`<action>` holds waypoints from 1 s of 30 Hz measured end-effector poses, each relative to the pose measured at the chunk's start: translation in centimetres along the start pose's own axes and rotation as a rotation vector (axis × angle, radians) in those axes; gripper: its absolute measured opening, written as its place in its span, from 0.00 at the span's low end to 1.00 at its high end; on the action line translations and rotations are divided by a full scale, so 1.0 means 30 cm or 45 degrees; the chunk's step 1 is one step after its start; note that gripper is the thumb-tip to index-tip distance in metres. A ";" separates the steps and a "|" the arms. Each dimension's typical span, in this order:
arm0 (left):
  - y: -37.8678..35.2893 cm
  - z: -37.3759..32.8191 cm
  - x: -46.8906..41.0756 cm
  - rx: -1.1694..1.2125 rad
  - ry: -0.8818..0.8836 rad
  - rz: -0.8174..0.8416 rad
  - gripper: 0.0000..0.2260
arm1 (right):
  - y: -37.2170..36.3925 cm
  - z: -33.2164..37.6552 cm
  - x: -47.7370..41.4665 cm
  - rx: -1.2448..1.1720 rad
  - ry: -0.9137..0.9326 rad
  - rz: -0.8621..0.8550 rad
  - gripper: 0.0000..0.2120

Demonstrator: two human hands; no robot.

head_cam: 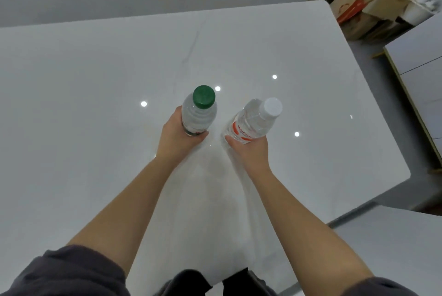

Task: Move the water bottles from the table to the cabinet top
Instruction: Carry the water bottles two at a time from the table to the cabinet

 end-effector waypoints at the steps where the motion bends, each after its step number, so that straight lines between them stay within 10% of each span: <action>1: -0.024 0.000 0.046 -0.010 -0.007 0.029 0.25 | 0.029 -0.026 0.036 -0.008 -0.041 -0.017 0.27; 15: -0.393 -0.112 0.595 -0.139 -0.134 0.439 0.17 | 0.559 -0.274 0.555 -0.136 -0.193 -0.397 0.13; 30: -0.914 -0.537 1.103 -0.106 -0.626 0.846 0.16 | 1.242 -0.392 1.043 -0.349 -0.102 -1.020 0.26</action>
Point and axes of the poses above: each hand's wrist, its own x-axis away from the middle knuckle, its own y-axis out of the back of the hand, z = x × y, the point moved 2 cm from there along -x, towards the middle knuckle, and after that the axes turned 9 degrees about -x, right-handed, at the moved point
